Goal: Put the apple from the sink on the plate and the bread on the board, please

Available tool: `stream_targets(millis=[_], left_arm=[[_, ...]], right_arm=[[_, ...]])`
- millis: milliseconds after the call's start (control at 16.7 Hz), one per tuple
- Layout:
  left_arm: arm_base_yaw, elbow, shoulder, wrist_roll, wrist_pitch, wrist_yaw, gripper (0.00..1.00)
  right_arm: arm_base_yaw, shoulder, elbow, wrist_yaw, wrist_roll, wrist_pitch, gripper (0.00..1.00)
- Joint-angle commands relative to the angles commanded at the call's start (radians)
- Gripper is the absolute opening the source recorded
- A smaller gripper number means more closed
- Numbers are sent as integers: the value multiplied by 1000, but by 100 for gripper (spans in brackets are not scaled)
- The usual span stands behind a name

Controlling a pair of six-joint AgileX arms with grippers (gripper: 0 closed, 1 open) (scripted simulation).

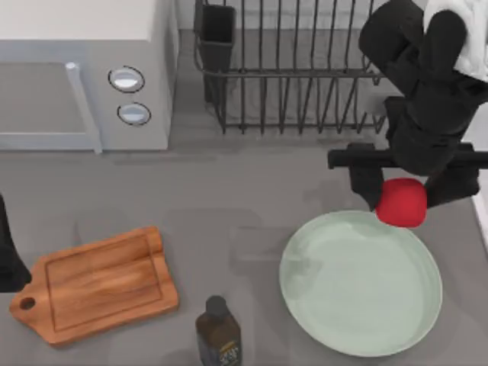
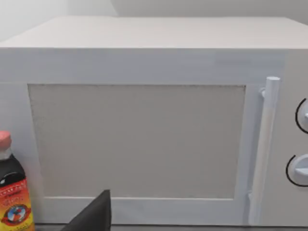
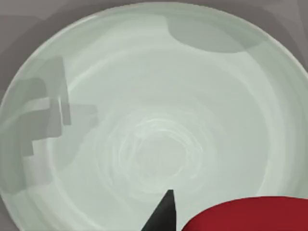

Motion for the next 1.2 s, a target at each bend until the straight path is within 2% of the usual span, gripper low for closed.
stream_targets(millis=[240, 540, 1200], left_arm=[[0, 0, 0, 0, 0, 0, 100], [0, 0, 0, 0, 0, 0, 100], [0, 0, 0, 0, 0, 0, 100]], right_arm=[[125, -38, -24, 1, 124, -39, 0], [136, -41, -26, 1, 135, -42, 0], [136, -41, -26, 1, 135, -42, 83]])
